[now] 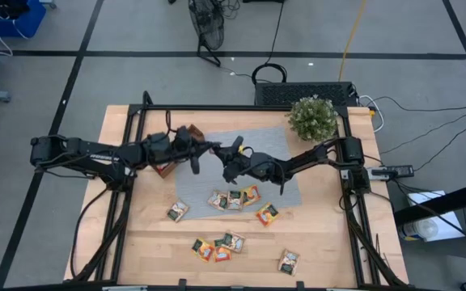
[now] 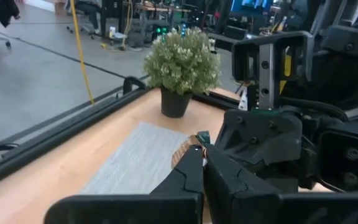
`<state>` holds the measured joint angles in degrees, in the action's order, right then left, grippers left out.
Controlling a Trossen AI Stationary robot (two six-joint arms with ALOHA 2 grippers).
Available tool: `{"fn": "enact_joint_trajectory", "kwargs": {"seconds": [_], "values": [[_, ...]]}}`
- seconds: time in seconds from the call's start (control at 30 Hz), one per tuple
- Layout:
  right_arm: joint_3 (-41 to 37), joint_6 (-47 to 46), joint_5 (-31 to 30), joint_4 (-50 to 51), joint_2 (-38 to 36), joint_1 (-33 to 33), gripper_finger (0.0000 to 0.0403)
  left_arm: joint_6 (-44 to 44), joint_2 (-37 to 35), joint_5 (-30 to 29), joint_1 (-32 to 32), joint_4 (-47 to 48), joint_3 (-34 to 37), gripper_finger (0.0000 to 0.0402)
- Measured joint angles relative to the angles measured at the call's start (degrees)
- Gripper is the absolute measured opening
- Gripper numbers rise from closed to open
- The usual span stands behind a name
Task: Pick & Place Tea
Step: Put the brown tea bag into the middle section of the wooden organizer
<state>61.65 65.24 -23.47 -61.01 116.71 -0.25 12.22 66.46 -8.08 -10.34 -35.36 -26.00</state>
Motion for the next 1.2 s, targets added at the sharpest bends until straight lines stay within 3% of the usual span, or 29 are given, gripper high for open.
{"fn": "enact_joint_trajectory", "kwargs": {"seconds": [0.23,0.37,0.57,0.77,0.83,1.0,1.2], "values": [[0.0,-10.4,0.0,0.2,0.0,0.3,0.0001,-1.5,0.0,0.0,-0.2,2.6,-2.1,0.0002],[0.0,-15.5,0.9,0.1,0.1,0.3,0.0025,-1.6,-0.1,0.1,-0.2,3.5,-2.3,0.0002],[-0.4,-21.7,6.0,3.5,1.0,0.7,0.0117,-2.9,-0.5,-0.4,-0.3,-0.3,-3.0,0.0001],[-0.3,-28.5,1.9,3.8,0.5,0.9,0.0207,-11.5,-2.5,-0.4,0.4,3.4,-2.8,0.0001],[-0.3,-29.5,-0.9,4.9,0.5,1.0,0.0222,-15.5,-4.3,-3.3,1.4,8.1,-2.7,0.0001],[-0.6,-31.9,-6.5,10.8,-1.4,0.7,0.0229,-15.7,-13.1,-18.3,3.5,21.6,-1.3,0.0000],[-2.9,-33.1,-6.3,11.1,-4.7,0.8,0.0215,-9.5,-24.8,-21.9,4.5,16.2,11.5,0.0000]]}}
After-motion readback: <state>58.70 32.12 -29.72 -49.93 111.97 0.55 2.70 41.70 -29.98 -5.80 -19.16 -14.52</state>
